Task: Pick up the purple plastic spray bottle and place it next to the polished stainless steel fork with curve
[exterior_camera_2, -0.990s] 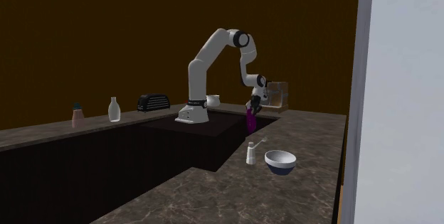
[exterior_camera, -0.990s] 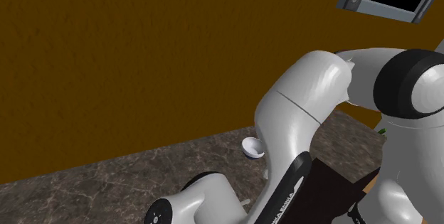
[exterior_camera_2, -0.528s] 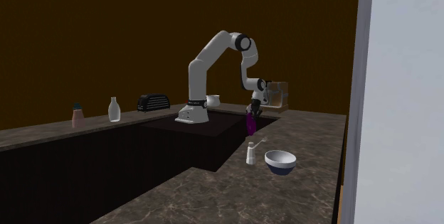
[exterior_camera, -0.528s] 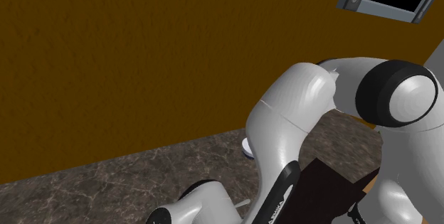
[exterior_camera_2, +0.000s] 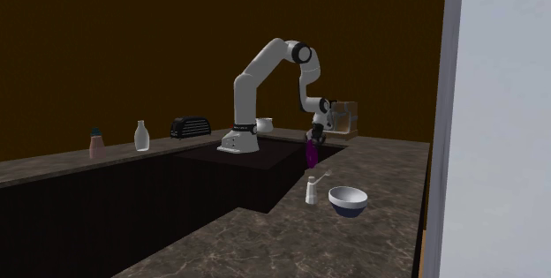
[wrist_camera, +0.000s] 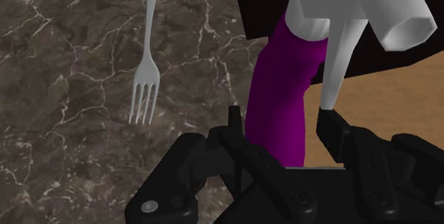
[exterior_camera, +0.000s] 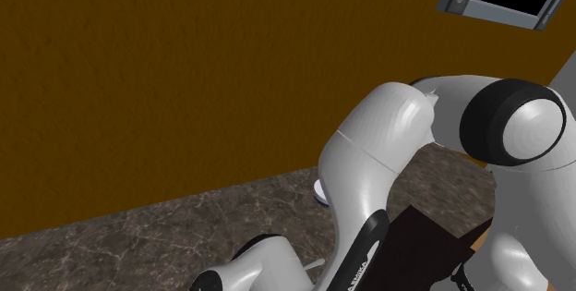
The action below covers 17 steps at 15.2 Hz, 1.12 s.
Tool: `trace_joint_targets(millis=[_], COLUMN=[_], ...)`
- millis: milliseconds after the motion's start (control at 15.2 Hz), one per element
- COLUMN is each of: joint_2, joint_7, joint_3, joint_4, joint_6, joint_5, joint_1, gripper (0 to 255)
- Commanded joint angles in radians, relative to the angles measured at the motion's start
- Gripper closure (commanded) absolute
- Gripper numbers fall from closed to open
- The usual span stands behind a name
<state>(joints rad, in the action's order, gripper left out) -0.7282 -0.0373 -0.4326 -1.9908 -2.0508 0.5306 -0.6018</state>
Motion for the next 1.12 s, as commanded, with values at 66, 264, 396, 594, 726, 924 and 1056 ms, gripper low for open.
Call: trace_joint_targets(millis=[66, 264, 396, 594, 726, 924, 1056], joint_2=[-0.002, -0.004, 0.021, 0.040, 0.040, 0.040, 0.040], joint_7=[0.000, 0.000, 0.016, 0.029, 0.029, 0.029, 0.029], joint_3=[0.001, 0.002, -0.018, -0.032, -0.033, -0.032, -0.032], joint_4=[-0.003, -0.001, 0.032, 0.066, 0.066, 0.066, 0.066], joint_6=[0.000, 0.000, 0.055, 0.105, 0.105, 0.105, 0.105], joint_5=[0.000, 0.000, -0.026, -0.048, -0.048, -0.048, -0.048], joint_1=[0.000, 0.000, -0.003, -0.007, -0.007, -0.007, -0.007], gripper=[0, 0, 0, 0, 0, 0, 0])
